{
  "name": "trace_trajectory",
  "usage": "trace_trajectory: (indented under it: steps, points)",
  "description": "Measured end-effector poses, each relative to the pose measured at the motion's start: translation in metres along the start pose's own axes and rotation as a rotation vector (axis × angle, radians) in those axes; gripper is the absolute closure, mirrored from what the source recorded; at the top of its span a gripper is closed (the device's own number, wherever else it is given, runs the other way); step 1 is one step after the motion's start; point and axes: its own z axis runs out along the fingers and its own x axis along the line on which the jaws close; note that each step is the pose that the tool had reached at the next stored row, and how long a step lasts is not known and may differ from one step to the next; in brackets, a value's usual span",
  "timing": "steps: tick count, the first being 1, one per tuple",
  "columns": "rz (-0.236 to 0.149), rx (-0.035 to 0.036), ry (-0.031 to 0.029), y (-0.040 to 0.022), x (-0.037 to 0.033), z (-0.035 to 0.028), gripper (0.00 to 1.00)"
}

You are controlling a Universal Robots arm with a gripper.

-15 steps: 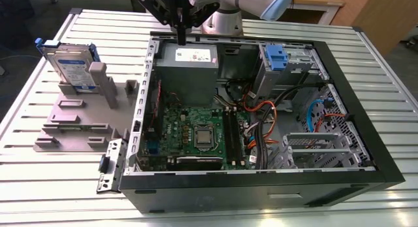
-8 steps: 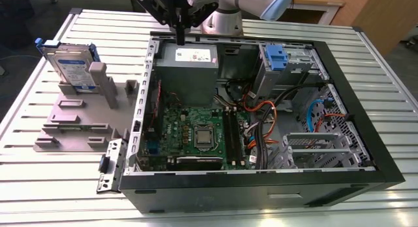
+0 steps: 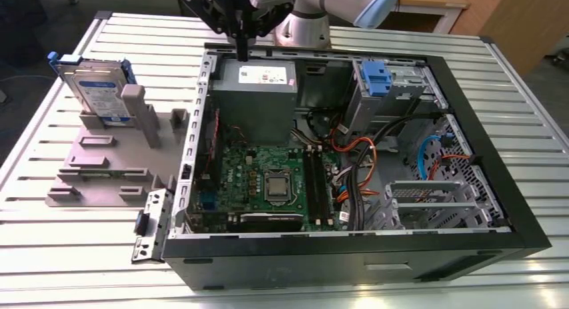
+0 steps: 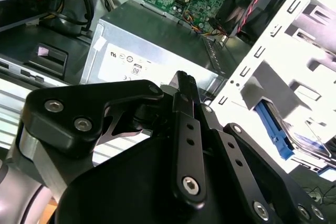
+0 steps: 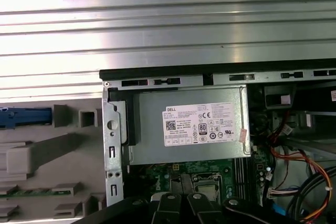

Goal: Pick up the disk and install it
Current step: 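Reach for the disk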

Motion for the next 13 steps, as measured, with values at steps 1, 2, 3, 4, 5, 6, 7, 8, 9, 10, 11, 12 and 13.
trace_trajectory:
  steps: [1, 2, 3, 4, 5, 6, 7, 8, 9, 10, 11, 12, 13]
  points:
    - [0.000, 0.0000, 0.0000, 0.0000, 0.0004, 0.0000, 0.89]
    - [0.000, 0.0001, 0.0000, -0.0001, 0.0008, -0.0001, 0.89]
    - [0.000, 0.0000, 0.0000, -0.0001, 0.0013, -0.0001, 0.89]
    - [0.000, 0.0000, 0.0000, -0.0001, 0.0019, -0.0001, 0.89]
    - [0.000, 0.0000, 0.0000, -0.0002, 0.0024, -0.0001, 0.89]
    - [0.000, 0.0000, 0.0000, -0.0002, 0.0029, -0.0001, 0.89]
    - [0.000, 0.0000, 0.0000, -0.0003, 0.0035, -0.0001, 0.89]
    - [0.000, 0.0000, 0.0000, -0.0003, 0.0038, -0.0001, 0.89]
    - [0.000, 0.0000, 0.0000, -0.0003, 0.0041, -0.0001, 0.89]
    - [0.000, 0.0000, 0.0000, -0.0004, 0.0046, -0.0001, 0.89]
    - [0.000, 0.0000, 0.0000, -0.0004, 0.0052, -0.0002, 0.89]
    - [0.000, 0.0000, 0.0001, -0.0005, 0.0060, -0.0002, 0.89]
    - [0.000, -0.0001, 0.0000, -0.0005, 0.0067, -0.0002, 0.89]
